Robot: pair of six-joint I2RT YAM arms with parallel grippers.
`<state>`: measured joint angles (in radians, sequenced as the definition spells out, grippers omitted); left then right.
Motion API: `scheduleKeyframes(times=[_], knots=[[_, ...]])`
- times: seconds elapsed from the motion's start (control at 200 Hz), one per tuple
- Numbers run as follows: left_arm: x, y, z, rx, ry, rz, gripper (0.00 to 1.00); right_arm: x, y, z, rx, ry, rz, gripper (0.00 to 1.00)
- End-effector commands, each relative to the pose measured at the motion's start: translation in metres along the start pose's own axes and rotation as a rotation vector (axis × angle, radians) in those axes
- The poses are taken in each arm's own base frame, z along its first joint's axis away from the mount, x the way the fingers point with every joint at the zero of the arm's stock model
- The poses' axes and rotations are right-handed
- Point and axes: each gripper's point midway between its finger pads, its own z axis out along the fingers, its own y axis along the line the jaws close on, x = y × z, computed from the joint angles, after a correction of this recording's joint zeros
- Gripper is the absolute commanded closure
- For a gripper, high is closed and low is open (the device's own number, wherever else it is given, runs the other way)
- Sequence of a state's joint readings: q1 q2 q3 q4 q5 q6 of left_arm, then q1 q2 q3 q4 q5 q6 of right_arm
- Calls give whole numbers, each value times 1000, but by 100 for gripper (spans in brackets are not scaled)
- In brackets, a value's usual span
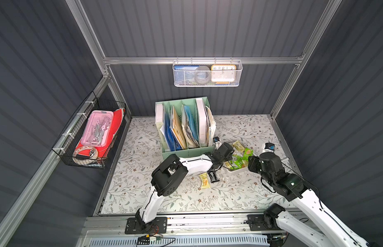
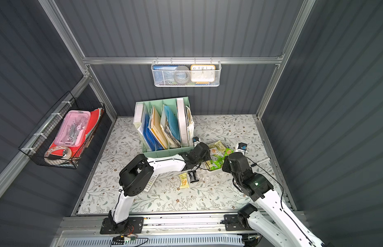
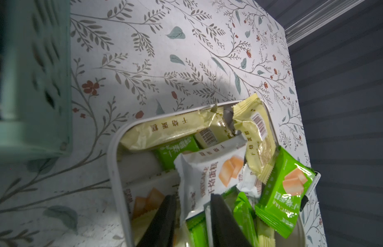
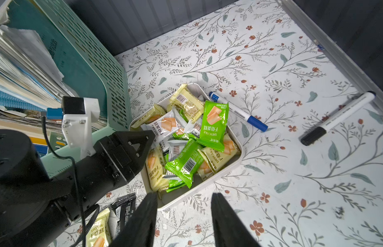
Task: Take the cookies out of the storage box
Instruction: Pick up the cookie from the storage box.
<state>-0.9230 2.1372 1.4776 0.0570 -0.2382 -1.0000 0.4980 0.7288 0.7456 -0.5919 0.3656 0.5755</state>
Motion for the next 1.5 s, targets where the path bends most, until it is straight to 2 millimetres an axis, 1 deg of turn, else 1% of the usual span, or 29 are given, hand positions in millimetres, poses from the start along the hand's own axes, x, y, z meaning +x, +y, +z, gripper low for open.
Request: scheduleKeyframes(times=[0.0, 0.155, 0.33, 0.46, 0.525, 0.575, 0.67, 0.745, 0.755, 0.77, 0.925, 1.101, 1.246, 1.276, 1.401, 1.496], knots=[[5, 12, 9, -32, 18, 11, 75, 3, -2, 2, 5, 8, 6, 54], [3, 13, 8, -30, 8, 4, 83, 3, 0, 3, -1, 14, -8, 55], [2, 9, 8, -18, 9, 11, 90, 4, 2, 3, -11, 19, -9, 57], [1, 4, 6, 5, 10, 13, 100, 5, 2, 3, -15, 24, -11, 58], [-1, 3, 3, 13, 2, 7, 100, 6, 2, 3, -12, 25, -11, 58], [-7, -1, -1, 24, -19, 2, 100, 5, 1, 3, -12, 22, -11, 59], [-12, -12, -12, 67, -40, -12, 100, 7, 0, 3, -10, 24, -9, 59], [-21, -25, -22, 103, -66, -30, 100, 7, 0, 3, -9, 25, -11, 59], [-15, -16, -21, 84, -56, -27, 100, 7, 0, 3, -8, 25, -13, 59], [-14, -14, -22, 82, -54, -30, 100, 7, -1, 3, -6, 26, -13, 58], [-19, -25, -44, 143, -68, -99, 100, 7, -3, 2, -2, 22, -7, 59], [-24, -33, -69, 189, -84, -151, 100, 8, -2, 2, -8, 24, -1, 59], [-26, -30, -88, 205, -82, -187, 100, 8, -1, 1, -12, 26, -2, 59], [-28, -30, -94, 212, -86, -200, 100, 8, -1, 1, -12, 26, -3, 59], [-31, -21, -117, 217, -104, -251, 100, 9, -1, 2, -13, 29, -4, 59], [-32, -9, -134, 212, -123, -297, 100, 10, 0, 2, -17, 33, -4, 59]])
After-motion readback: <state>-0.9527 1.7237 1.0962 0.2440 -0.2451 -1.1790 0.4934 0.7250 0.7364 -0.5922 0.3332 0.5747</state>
